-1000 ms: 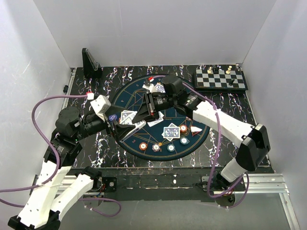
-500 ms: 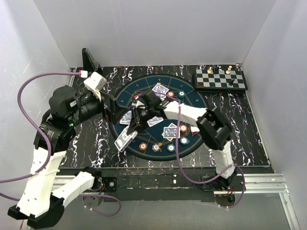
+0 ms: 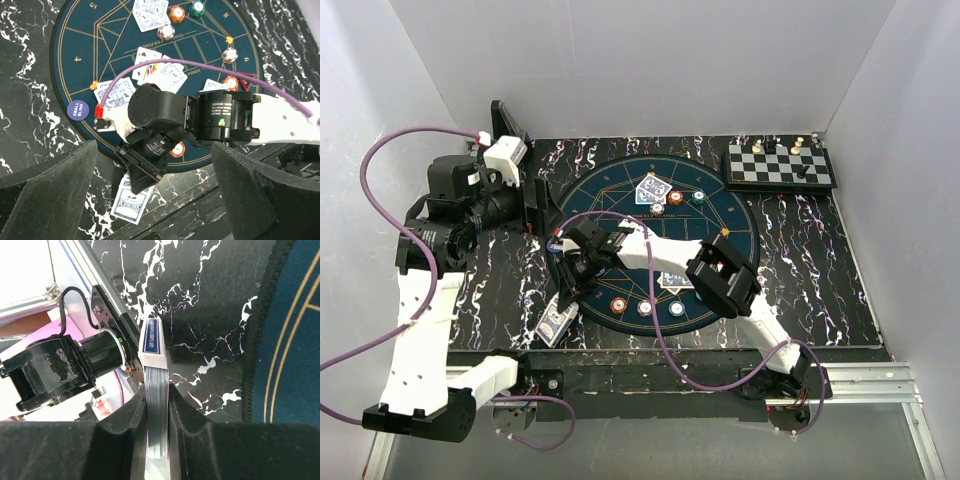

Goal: Distribute texas hold em gaming equipment

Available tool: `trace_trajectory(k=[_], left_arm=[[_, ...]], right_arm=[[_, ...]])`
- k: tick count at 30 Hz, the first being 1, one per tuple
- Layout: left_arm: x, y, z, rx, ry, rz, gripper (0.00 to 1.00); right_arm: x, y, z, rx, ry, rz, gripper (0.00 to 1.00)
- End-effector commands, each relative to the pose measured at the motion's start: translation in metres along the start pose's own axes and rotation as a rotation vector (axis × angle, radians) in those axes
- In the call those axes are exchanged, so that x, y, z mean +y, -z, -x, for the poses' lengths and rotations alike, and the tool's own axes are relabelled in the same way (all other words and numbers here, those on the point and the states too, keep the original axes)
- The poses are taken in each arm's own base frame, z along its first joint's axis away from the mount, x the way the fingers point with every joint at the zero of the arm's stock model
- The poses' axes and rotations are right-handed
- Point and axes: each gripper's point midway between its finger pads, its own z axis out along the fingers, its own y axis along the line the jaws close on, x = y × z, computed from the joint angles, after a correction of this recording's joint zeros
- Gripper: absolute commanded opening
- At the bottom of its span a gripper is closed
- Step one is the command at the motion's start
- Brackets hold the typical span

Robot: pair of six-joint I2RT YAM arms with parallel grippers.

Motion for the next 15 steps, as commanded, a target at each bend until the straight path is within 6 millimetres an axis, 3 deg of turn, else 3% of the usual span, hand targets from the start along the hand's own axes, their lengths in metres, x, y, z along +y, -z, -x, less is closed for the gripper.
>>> trace_trajectory(k=[1,4,7,11,15], left_arm=[[0.016,0.001,-0.021,0.052,-0.006,0.077,0.98],[0.019,0.001,-0.029,0.052,-0.015,0.087,0.98],[0.025,0.000,-0.037,0.066,-0.014,0.115,0.98],[0.029,-0.001,-0.040,0.078,-0.043,0.129,0.98],[0.034,-0.003,-0.038,0.087,-0.053,0.147,0.98]], right_arm=[[-0.039,-0.010,0.000,-0.009,-0.012,-0.151,0.02],[-0.056,-0.007,-0.004,-0.013,-0.020,-0.236,0.11],[-0.064,-0.003,-0.006,-0.016,-0.019,-0.280,0.30],[-0.069,0.001,-0.008,-0.019,-0.014,-0.311,0.54],[-0.063,0.009,-0.003,-0.045,0.004,-0.323,0.66]])
